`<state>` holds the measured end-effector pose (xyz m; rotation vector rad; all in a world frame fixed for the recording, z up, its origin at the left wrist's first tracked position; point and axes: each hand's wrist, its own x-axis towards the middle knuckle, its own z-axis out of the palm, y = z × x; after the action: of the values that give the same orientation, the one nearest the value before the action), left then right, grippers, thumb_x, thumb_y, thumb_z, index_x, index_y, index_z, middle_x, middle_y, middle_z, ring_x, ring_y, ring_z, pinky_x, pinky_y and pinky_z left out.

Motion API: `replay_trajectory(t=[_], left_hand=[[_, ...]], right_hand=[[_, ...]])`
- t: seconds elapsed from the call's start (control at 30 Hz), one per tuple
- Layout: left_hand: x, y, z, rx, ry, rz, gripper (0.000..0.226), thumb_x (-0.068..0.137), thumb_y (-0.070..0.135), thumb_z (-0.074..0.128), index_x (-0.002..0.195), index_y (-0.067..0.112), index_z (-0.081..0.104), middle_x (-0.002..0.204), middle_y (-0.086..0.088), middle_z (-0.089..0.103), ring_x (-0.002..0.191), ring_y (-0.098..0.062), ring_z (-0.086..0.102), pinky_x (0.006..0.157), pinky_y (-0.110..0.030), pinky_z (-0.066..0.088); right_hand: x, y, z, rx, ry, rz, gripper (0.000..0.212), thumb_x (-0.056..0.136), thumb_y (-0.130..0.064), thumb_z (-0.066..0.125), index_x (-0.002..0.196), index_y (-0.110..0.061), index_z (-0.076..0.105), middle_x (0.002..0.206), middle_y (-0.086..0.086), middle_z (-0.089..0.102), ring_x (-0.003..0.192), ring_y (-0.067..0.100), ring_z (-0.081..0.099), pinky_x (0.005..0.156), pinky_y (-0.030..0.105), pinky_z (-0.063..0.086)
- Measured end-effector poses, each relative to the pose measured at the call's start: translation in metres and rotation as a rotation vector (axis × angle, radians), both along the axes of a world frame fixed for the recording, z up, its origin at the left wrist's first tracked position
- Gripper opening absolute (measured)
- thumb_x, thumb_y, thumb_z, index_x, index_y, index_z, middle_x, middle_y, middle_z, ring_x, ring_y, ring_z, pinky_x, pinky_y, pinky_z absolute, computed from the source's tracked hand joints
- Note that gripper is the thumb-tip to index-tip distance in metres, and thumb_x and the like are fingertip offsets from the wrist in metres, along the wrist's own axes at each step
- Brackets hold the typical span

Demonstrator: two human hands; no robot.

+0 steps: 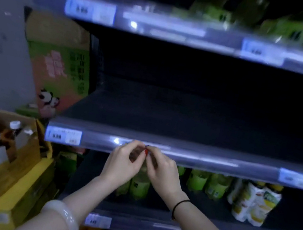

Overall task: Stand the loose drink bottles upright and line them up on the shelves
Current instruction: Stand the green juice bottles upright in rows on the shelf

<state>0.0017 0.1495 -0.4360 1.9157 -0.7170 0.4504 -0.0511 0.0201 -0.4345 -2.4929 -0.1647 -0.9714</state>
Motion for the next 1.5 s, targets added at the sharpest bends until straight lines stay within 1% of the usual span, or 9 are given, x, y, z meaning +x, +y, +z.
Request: replay_trajectory(t=[0.17, 0.47, 0.67, 0.83, 1.0, 1.1, 1.17, 1.3, 1.5], left_hand=[[-0.011, -0.003, 0.159, -0.011, -0.063, -0.057, 0.023, 0.081, 0.026, 0.064, 0.102, 0.033, 0.06, 0.093, 0.013, 0.067, 0.089, -0.008, 0.063, 0.081, -0.036, 0.053], [0.017, -0.055, 0.373, -0.055, -0.013, -0.111, 0.04, 0.079, 0.023, 0.072, 0.117, 0.021, 0.058, 0.104, 0.003, 0.064, 0.099, -0.011, 0.059, 0.089, -0.026, 0.047], [0.057, -0.116, 0.393, -0.03, 0.106, -0.153, 0.05, 0.081, 0.009, 0.07, 0.128, 0.01, 0.053, 0.122, -0.007, 0.062, 0.109, -0.011, 0.055, 0.087, -0.012, 0.036], [0.093, -0.161, 0.395, 0.068, 0.164, -0.137, 0.055, 0.085, 0.004, 0.063, 0.136, 0.015, 0.045, 0.134, -0.008, 0.054, 0.119, -0.02, 0.052, 0.092, -0.019, 0.038], [0.114, -0.187, 0.405, 0.369, 0.054, 0.016, 0.064, 0.08, 0.02, 0.071, 0.137, 0.025, 0.042, 0.138, -0.002, 0.051, 0.123, -0.024, 0.051, 0.1, -0.033, 0.044], [0.12, -0.194, 0.412, 0.718, -0.04, 0.095, 0.077, 0.076, 0.035, 0.073, 0.141, 0.023, 0.034, 0.146, -0.006, 0.04, 0.133, -0.026, 0.039, 0.108, -0.039, 0.035], [0.121, -0.199, 0.414, 0.914, -0.071, 0.136, 0.093, 0.072, 0.044, 0.075, 0.145, 0.019, 0.023, 0.151, -0.01, 0.031, 0.139, -0.026, 0.029, 0.112, -0.041, 0.024], [0.126, -0.204, 0.411, 0.977, -0.195, 0.186, 0.097, 0.066, 0.049, 0.077, 0.141, 0.017, 0.025, 0.142, -0.007, 0.044, 0.133, -0.025, 0.036, 0.107, -0.041, 0.024], [0.13, -0.18, 0.417, 0.983, -0.162, 0.077, 0.099, 0.062, 0.049, 0.08, 0.142, 0.023, 0.028, 0.147, -0.007, 0.038, 0.136, -0.028, 0.032, 0.109, -0.048, 0.031]], right_hand=[[-0.015, -0.003, 0.148, 0.042, -0.134, -0.015, 0.034, 0.091, -0.017, 0.054, 0.124, -0.014, 0.058, 0.115, -0.003, 0.065, 0.101, 0.012, 0.062, 0.085, 0.021, 0.048], [0.008, -0.063, 0.357, 0.062, -0.054, -0.202, 0.033, 0.088, -0.022, 0.06, 0.12, -0.011, 0.058, 0.118, 0.005, 0.06, 0.115, 0.024, 0.053, 0.098, 0.039, 0.042], [0.042, -0.116, 0.379, 0.103, 0.134, -0.244, 0.04, 0.088, -0.022, 0.059, 0.126, -0.009, 0.054, 0.122, 0.01, 0.059, 0.118, 0.028, 0.052, 0.099, 0.036, 0.041], [0.074, -0.158, 0.392, 0.273, 0.161, -0.246, 0.038, 0.087, -0.011, 0.056, 0.125, -0.008, 0.053, 0.125, 0.016, 0.058, 0.115, 0.033, 0.055, 0.095, 0.033, 0.045], [0.095, -0.189, 0.413, 0.355, -0.008, -0.583, 0.055, 0.084, -0.026, 0.069, 0.125, -0.003, 0.04, 0.128, 0.014, 0.049, 0.119, 0.031, 0.049, 0.094, 0.037, 0.044], [0.11, -0.208, 0.419, 0.592, -0.123, -0.442, 0.076, 0.08, -0.018, 0.075, 0.139, 0.001, 0.029, 0.137, 0.017, 0.042, 0.127, 0.032, 0.044, 0.105, 0.037, 0.039], [0.12, -0.216, 0.416, 0.702, -0.12, -0.33, 0.063, 0.085, -0.014, 0.069, 0.136, -0.001, 0.034, 0.13, 0.015, 0.05, 0.121, 0.031, 0.05, 0.098, 0.034, 0.043], [0.12, -0.224, 0.412, 0.597, -0.157, -0.266, 0.025, 0.092, -0.015, 0.061, 0.111, -0.004, 0.049, 0.099, 0.005, 0.053, 0.095, 0.025, 0.055, 0.078, 0.031, 0.044], [0.116, -0.218, 0.431, 0.482, -0.243, -0.218, 0.051, 0.091, -0.03, 0.062, 0.131, -0.002, 0.047, 0.126, 0.015, 0.056, 0.12, 0.028, 0.05, 0.102, 0.043, 0.042]])
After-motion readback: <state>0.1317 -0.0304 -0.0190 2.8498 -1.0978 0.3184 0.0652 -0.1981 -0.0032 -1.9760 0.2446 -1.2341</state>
